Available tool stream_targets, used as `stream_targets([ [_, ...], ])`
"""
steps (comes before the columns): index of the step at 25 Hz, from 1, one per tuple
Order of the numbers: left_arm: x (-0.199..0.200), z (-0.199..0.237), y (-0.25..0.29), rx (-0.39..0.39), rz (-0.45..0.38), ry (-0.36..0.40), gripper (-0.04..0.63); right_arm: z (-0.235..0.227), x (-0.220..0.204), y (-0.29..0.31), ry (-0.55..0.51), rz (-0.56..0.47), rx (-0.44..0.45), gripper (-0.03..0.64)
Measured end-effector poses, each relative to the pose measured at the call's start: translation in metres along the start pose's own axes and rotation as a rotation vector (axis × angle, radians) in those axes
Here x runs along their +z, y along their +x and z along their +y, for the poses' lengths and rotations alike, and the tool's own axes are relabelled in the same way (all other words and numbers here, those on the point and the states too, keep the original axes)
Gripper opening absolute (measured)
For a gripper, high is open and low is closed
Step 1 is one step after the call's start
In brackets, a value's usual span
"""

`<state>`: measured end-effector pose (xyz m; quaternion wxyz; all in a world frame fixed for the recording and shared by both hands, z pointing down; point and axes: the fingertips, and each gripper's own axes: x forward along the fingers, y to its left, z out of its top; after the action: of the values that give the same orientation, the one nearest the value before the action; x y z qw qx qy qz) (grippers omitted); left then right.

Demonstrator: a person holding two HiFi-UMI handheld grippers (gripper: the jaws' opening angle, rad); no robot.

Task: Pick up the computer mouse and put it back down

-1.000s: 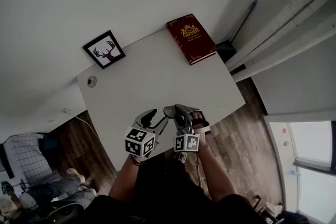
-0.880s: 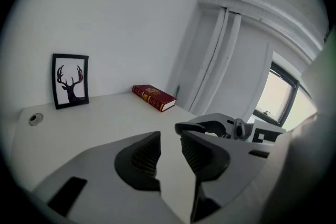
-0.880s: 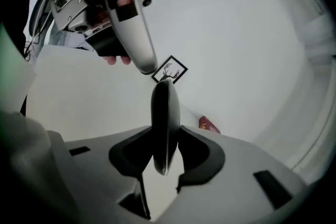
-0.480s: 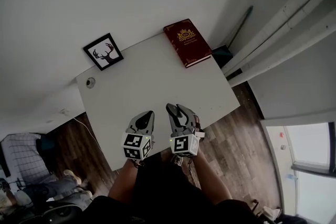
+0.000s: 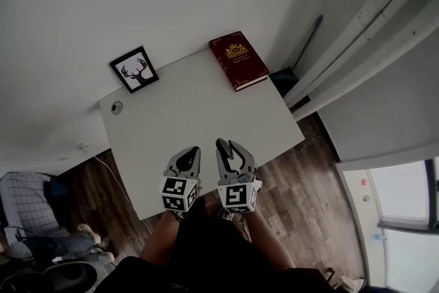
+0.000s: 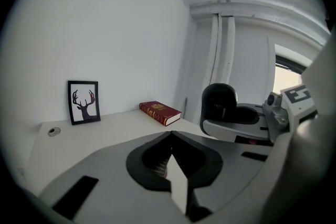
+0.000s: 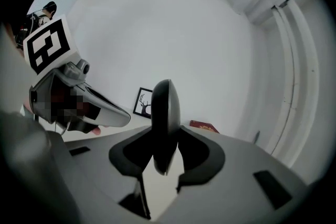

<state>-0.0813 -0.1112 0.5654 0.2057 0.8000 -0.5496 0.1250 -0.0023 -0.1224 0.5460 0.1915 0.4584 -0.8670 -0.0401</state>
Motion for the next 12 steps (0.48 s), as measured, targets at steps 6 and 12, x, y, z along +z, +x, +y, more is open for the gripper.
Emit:
stream_targets([
  [6, 0.013, -0.028, -0.027, 0.040, -0.067, 0.012, 0.002, -0.002, 0.020, -0.040, 0.014, -0.054, 0.000, 0.140],
  [12, 0.018, -0.055, -0.066, 0.074, -0.120, 0.010, 0.002, 0.006, 0.039, -0.082, 0.008, -0.166, 0.026, 0.140],
])
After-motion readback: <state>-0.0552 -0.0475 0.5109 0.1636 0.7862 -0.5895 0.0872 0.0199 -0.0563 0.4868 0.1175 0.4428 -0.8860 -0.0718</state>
